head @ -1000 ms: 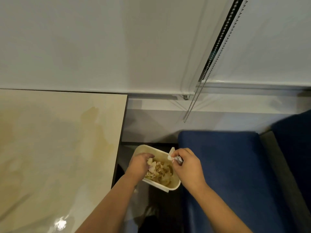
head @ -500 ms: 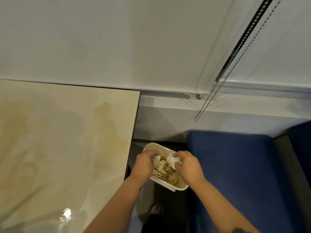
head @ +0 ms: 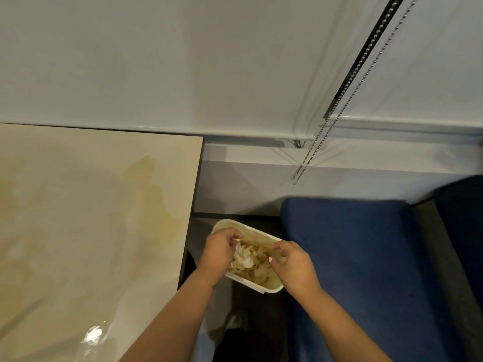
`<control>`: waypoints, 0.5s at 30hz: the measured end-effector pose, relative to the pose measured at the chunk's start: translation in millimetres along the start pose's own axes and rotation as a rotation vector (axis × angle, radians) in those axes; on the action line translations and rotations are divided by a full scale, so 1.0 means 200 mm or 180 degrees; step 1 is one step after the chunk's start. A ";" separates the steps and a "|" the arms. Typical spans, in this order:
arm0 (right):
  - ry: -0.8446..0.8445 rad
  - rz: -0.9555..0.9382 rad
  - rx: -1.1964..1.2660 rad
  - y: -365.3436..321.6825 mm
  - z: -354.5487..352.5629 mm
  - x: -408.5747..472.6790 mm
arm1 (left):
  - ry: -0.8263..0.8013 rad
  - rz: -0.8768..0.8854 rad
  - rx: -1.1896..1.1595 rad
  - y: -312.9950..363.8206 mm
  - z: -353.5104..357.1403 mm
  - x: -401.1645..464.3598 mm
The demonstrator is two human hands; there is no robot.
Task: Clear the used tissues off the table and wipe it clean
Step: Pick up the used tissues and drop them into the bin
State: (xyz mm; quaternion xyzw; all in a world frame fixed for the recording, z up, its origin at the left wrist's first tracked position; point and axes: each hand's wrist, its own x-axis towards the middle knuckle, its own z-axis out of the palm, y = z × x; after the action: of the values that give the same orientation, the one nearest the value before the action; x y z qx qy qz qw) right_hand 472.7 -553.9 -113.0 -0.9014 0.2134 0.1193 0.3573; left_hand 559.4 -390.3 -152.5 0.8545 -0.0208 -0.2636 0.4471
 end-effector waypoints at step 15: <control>-0.0006 -0.0075 0.0006 -0.02 -0.03 -0.04 | -0.0136 0.0061 0.0275 -0.02 0.02 -0.04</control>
State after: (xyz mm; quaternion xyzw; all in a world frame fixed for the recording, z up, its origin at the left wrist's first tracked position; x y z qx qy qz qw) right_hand 466.9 -553.8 -102.9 -0.9034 0.2026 0.1158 0.3597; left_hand 549.8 -389.6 -153.6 0.8669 -0.0500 -0.2764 0.4118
